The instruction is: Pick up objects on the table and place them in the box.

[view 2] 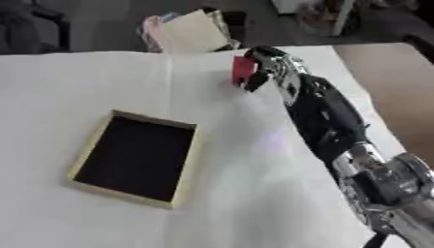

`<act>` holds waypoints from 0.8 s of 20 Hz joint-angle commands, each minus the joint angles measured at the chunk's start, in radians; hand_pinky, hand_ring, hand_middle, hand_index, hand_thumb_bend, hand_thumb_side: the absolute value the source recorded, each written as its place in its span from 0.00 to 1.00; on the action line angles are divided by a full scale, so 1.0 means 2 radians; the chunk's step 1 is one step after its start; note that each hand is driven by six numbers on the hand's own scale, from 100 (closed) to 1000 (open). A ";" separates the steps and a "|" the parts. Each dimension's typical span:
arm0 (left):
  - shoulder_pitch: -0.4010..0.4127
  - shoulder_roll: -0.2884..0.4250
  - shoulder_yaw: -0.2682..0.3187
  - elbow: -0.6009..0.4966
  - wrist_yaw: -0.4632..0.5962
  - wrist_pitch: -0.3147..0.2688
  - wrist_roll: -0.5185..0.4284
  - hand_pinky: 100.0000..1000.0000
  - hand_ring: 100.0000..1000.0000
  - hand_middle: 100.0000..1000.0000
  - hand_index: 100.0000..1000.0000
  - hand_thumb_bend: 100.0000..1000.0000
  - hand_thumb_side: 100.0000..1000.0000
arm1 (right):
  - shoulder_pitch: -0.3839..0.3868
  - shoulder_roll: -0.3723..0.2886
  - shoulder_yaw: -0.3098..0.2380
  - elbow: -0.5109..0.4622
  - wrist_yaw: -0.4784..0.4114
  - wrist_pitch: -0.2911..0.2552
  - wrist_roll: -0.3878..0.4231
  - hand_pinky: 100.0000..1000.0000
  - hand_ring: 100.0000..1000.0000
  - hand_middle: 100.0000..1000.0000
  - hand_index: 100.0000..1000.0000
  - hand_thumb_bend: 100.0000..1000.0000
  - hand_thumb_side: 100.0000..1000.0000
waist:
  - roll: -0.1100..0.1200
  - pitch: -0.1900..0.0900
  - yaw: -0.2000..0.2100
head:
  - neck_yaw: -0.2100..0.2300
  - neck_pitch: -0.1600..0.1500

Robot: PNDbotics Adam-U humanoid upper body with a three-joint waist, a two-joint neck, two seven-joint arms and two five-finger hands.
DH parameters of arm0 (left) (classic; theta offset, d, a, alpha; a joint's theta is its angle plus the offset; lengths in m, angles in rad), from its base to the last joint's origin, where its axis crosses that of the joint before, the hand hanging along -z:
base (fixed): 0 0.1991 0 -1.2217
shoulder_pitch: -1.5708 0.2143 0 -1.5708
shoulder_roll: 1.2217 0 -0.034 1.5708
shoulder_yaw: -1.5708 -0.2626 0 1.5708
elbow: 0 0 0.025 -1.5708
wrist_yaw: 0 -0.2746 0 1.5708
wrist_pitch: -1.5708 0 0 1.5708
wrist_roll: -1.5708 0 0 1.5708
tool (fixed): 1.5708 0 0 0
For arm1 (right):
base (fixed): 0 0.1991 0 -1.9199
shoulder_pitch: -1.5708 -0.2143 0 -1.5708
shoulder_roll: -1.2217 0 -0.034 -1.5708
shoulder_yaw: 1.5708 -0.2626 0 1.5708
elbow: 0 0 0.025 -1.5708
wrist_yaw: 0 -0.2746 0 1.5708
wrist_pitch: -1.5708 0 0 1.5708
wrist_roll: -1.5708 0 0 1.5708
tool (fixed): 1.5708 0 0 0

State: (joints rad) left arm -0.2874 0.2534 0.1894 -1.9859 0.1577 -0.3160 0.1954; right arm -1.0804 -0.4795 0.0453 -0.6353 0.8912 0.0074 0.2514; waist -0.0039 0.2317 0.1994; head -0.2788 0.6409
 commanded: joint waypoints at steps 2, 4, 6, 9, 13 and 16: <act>-0.004 0.008 0.003 -0.007 0.001 0.000 0.000 0.78 0.58 0.60 0.78 0.17 0.38 | -0.010 -0.013 0.018 -0.049 -0.015 -0.020 0.000 0.67 0.73 0.41 0.69 0.00 0.13 | 0.000 -0.011 -0.002 | 0.001 0.000; -0.004 0.008 0.002 -0.007 0.001 0.000 0.000 0.78 0.58 0.60 0.78 0.17 0.38 | -0.010 -0.012 0.034 -0.074 -0.023 -0.034 0.015 0.68 0.73 0.41 0.69 0.00 0.13 | 0.000 -0.012 -0.002 | 0.001 0.001; -0.004 0.009 0.003 -0.007 0.001 0.000 0.000 0.78 0.58 0.60 0.78 0.17 0.38 | -0.009 -0.011 0.050 -0.099 -0.033 -0.047 0.034 0.69 0.74 0.42 0.70 0.00 0.14 | 0.000 -0.013 -0.003 | 0.001 0.001; -0.003 0.008 0.002 -0.007 0.001 0.000 0.000 0.78 0.58 0.60 0.78 0.17 0.38 | -0.006 -0.005 0.080 -0.138 -0.051 -0.068 0.068 0.70 0.74 0.43 0.71 0.00 0.15 | 0.000 -0.014 -0.004 | 0.001 0.003; -0.004 0.008 0.002 -0.007 0.001 0.000 -0.001 0.78 0.58 0.60 0.78 0.17 0.38 | 0.002 0.009 0.126 -0.185 -0.082 -0.091 0.114 0.71 0.75 0.44 0.71 0.00 0.15 | 0.001 -0.015 -0.003 | 0.001 0.003; -0.004 0.008 0.001 -0.007 0.001 0.000 -0.001 0.78 0.58 0.60 0.78 0.17 0.38 | 0.008 0.021 0.155 -0.217 -0.106 -0.102 0.143 0.71 0.75 0.44 0.71 0.00 0.15 | 0.002 -0.015 -0.004 | -0.001 0.004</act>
State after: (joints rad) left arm -0.2868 0.2534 0.1893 -1.9859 0.1577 -0.3155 0.1948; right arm -1.0474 -0.4333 0.3387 -1.0242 0.7034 -0.1867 0.5140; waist -0.0043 0.2224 0.1917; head -0.2790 0.6426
